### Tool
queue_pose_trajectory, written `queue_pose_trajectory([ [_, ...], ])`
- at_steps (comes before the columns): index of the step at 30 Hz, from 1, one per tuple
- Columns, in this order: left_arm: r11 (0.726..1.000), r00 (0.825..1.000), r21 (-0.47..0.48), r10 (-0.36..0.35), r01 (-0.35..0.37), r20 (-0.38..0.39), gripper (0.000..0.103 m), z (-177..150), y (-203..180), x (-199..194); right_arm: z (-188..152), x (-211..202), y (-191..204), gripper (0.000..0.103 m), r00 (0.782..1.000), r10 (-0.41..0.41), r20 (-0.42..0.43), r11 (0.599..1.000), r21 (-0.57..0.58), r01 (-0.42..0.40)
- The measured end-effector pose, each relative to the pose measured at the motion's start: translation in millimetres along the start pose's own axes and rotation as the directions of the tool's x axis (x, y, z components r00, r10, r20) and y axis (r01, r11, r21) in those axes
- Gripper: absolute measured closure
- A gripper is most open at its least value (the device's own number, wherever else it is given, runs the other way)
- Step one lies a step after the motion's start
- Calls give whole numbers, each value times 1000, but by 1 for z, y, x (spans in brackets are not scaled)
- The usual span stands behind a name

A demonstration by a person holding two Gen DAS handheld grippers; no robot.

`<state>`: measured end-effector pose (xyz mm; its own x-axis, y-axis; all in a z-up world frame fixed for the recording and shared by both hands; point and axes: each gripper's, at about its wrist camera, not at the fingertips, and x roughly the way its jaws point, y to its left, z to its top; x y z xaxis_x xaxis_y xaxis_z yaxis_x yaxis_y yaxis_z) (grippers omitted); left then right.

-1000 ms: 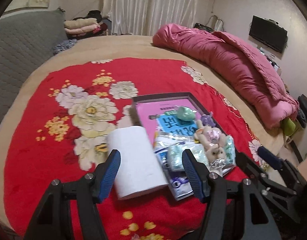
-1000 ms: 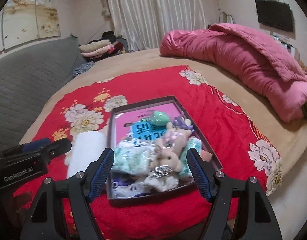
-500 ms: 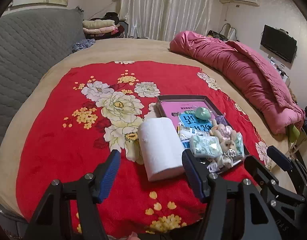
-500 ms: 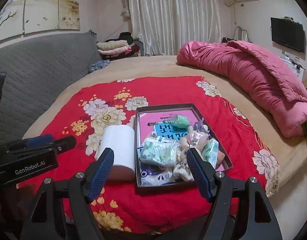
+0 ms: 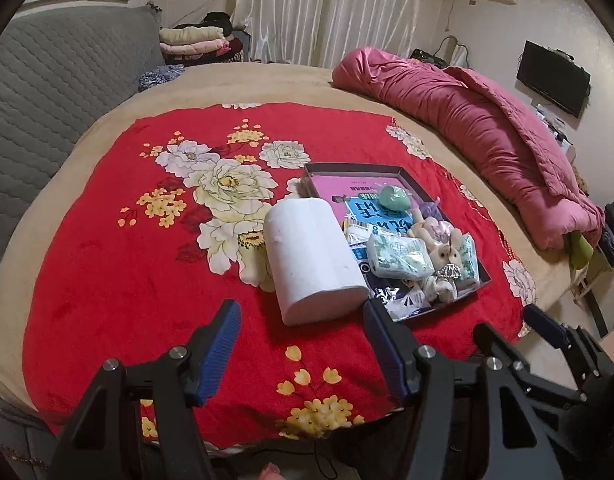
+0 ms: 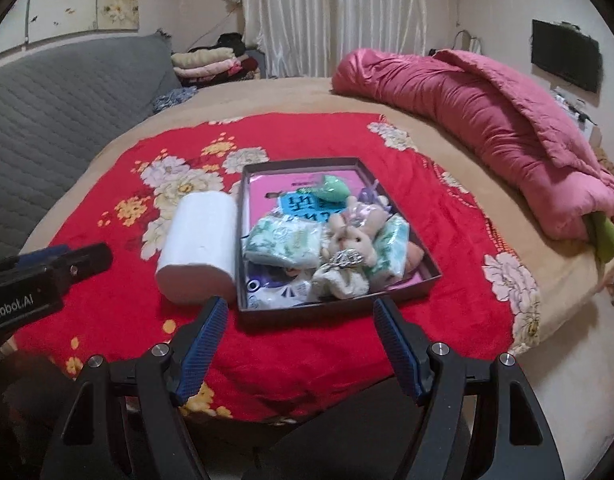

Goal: Organize soft objects

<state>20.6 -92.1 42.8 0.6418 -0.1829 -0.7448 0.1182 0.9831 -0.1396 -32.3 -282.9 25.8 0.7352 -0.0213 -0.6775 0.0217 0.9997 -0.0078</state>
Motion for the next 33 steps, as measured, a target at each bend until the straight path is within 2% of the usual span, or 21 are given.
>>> queue_pose_trajectory([
  [5,1000,1000,-5,12,-12,-10,40,-7,-4,4,-1,0,-9,26,1000,1,4,999,33,-1],
  [22,999,998,14,32,-31,-44,40,-18,-12,19,-14,16,-12,26,999,-12,-33,1000,15,13],
  [33,999,998,26,33,-31,-62,40,-21,-16,22,-14,15,-13,26,1000,-2,-25,1000,22,3],
])
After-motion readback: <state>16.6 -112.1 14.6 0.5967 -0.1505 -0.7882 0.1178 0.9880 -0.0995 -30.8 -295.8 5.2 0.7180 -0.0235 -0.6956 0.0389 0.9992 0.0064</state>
